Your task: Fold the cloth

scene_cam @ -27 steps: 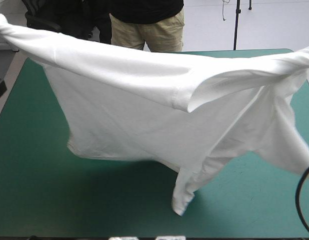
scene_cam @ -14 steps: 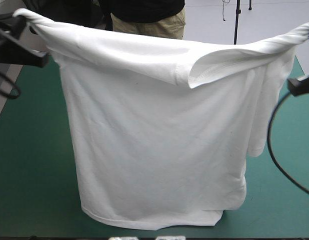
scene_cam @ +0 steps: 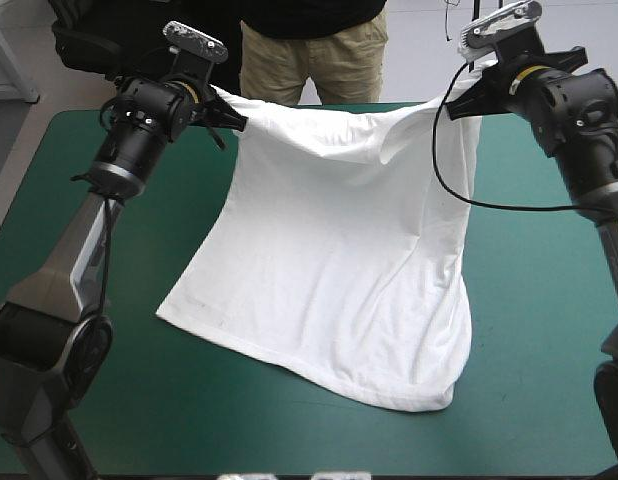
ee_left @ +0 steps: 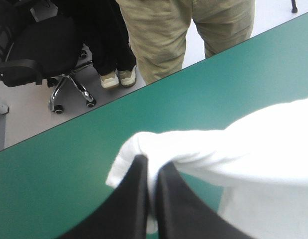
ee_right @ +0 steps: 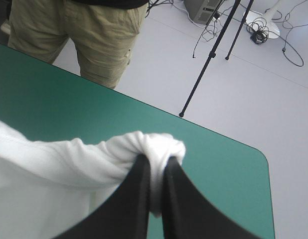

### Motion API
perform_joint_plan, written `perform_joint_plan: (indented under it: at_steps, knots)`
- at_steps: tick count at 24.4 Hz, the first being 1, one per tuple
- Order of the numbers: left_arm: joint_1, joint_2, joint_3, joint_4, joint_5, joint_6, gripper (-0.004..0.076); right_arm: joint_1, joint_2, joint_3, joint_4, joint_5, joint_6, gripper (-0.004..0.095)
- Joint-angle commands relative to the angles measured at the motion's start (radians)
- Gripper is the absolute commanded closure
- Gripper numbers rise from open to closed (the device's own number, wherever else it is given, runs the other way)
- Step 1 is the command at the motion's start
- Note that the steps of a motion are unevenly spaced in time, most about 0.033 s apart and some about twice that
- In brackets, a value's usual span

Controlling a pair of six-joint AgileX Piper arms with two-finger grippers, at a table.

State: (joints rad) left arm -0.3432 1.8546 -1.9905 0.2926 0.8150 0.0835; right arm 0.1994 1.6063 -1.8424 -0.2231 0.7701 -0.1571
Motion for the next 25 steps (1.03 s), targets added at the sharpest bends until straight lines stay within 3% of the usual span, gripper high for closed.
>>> perform_joint_plan:
  at_steps: [1, 5, 9, 12, 15, 17, 18, 22, 25]
  knots:
    - [0.014, 0.011, -0.028, 0.025, -0.1, -0.034, 0.0735, -0.007, 0.043, -0.024, -0.034, -0.104, 0.007, 0.0921]
    - [0.031, 0.082, -0.028, 0.021, -0.095, -0.034, 0.0734, -0.028, 0.133, -0.024, -0.014, -0.097, 0.021, 0.0899]
    - [0.044, 0.134, -0.028, -0.012, -0.075, -0.029, 0.0719, -0.06, 0.193, -0.024, 0.078, -0.087, 0.021, 0.0721]
    - [0.046, 0.15, -0.028, -0.021, -0.061, -0.022, 0.0605, -0.081, 0.223, -0.024, 0.13, -0.082, 0.005, 0.0488]
    - [0.046, 0.15, -0.028, -0.019, -0.047, -0.01, 0.039, -0.096, 0.221, -0.024, 0.159, -0.074, 0.0, 0.0296]
    - [0.046, 0.136, -0.048, -0.017, -0.001, -0.018, 0.0232, -0.1, 0.189, -0.024, 0.159, -0.067, 0.0, 0.0293]
    - [0.046, 0.127, -0.059, -0.017, 0.019, -0.027, 0.0216, -0.1, 0.171, -0.026, 0.159, -0.063, 0.0, 0.0305]
    - [0.044, -0.001, -0.093, -0.033, 0.124, -0.026, 0.0225, -0.1, 0.02, -0.026, 0.179, 0.057, -0.01, 0.0354]
    - [0.044, -0.125, -0.093, -0.042, 0.284, -0.007, 0.0265, -0.1, -0.108, -0.024, 0.242, 0.241, -0.044, 0.0359]
